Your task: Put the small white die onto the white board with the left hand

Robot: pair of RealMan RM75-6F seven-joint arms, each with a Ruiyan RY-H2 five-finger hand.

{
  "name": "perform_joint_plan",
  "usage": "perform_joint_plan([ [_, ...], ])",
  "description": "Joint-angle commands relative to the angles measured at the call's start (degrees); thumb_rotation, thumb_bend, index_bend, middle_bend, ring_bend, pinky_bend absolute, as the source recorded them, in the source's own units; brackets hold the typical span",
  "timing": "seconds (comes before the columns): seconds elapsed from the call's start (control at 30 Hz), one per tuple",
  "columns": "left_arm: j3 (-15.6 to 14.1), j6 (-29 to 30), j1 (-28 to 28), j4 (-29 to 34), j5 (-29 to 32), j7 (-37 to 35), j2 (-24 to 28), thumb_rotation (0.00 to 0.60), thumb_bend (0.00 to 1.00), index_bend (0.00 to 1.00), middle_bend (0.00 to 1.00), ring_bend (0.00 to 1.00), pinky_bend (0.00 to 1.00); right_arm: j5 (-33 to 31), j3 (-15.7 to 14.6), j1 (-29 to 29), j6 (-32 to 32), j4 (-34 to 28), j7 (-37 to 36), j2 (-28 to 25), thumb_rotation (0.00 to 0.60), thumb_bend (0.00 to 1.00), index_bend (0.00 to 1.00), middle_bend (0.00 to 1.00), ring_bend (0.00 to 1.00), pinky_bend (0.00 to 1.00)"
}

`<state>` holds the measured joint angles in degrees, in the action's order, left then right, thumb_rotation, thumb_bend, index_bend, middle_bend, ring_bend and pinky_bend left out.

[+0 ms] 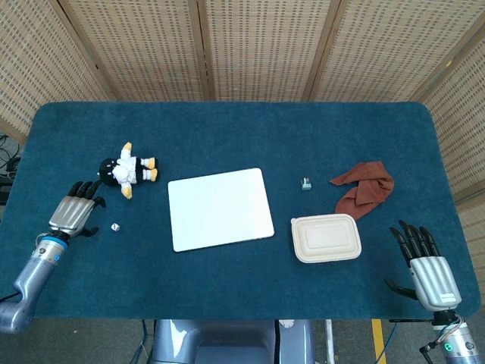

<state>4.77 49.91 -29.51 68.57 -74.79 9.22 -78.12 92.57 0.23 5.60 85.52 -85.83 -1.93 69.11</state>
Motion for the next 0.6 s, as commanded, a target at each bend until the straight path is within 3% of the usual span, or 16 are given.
perform_joint_plan([
  [0.03,-0.4,0.3,-0.3,0.4,-0.2,0.7,-0.3,0.6,0.26,0.36,0.0,0.0,0.0,0.0,0.0,0.0,0.1,0.0,-0.2,-0.1,0.6,0.21,0.0,0.0,0.0,0.0],
  [0.6,-1.7,-1.2,-2.0,0.7,0.7,4.1,-2.2,0.6,0.27,0.39,0.0,0.0,0.0,0.0,0.2,-0.1,0.5,0.0,-0.6,-0.2,0.6,0.21,0.0,0.0,0.0,0.0],
])
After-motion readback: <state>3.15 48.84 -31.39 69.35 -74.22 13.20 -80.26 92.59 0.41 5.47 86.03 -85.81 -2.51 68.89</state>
